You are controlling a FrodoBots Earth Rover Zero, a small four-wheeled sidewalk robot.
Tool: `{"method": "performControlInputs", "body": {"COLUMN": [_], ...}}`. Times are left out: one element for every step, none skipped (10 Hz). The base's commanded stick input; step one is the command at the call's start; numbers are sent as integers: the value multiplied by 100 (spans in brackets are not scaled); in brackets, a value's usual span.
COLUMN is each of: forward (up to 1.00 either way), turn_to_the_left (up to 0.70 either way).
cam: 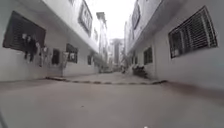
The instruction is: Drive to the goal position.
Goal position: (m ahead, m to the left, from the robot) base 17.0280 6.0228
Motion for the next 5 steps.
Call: {"method": "performControlInputs", "body": {"forward": [100, 100, 100, 100, 100], "turn_to_the_left": [2, 2, 2, 2, 2]}}
